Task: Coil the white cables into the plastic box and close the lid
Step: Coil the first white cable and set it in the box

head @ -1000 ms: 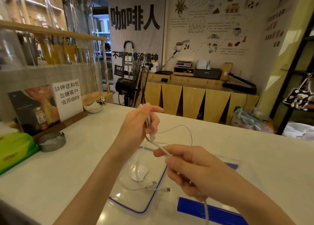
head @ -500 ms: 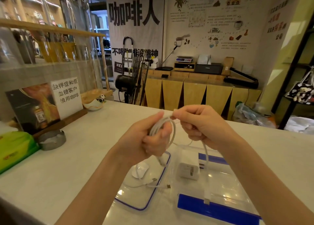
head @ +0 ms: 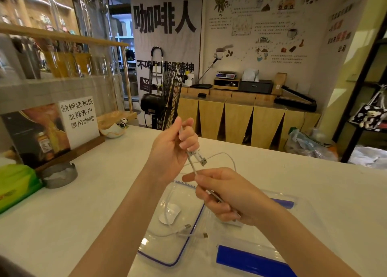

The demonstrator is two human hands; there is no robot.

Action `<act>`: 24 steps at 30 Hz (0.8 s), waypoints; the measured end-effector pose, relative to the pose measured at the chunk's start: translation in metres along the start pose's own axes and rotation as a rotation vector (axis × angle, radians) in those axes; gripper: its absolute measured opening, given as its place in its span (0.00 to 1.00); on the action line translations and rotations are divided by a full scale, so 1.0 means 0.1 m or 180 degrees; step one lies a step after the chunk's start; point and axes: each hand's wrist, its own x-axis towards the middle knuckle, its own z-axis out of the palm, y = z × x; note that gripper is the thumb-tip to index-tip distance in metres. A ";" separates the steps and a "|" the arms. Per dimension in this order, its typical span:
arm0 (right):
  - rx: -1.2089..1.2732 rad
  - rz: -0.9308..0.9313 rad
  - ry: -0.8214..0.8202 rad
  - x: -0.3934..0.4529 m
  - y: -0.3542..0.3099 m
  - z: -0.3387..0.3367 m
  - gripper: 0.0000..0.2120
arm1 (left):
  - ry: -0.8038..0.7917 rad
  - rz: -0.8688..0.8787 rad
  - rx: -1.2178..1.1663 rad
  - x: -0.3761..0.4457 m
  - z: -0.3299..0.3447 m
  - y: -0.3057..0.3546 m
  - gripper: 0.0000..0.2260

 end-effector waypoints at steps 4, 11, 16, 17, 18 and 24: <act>-0.0985 -0.0040 0.0157 -0.09 -0.07 0.00 0.11 | 0.0213 0.0168 0.1492 -0.03 -0.02 -0.09 0.14; -0.3898 -0.1674 0.1253 -0.17 -0.20 -0.18 0.12 | -0.0354 -0.0374 0.3810 -0.12 0.04 -0.27 0.20; -0.4277 -0.2901 0.1648 -0.10 -0.05 -0.34 0.18 | -0.0643 -0.1061 0.3286 -0.09 0.16 -0.25 0.28; -0.4284 -0.3019 0.1725 -0.08 -0.02 -0.34 0.20 | -0.0714 -0.1230 0.3087 -0.06 0.17 -0.23 0.28; -0.4324 -0.3107 0.1818 -0.06 0.01 -0.33 0.21 | -0.0808 -0.1394 0.2877 -0.03 0.18 -0.21 0.29; -0.3131 -0.2164 0.1936 -0.06 -0.04 -0.28 0.12 | -0.0900 -0.1651 0.2801 0.08 0.24 -0.21 0.31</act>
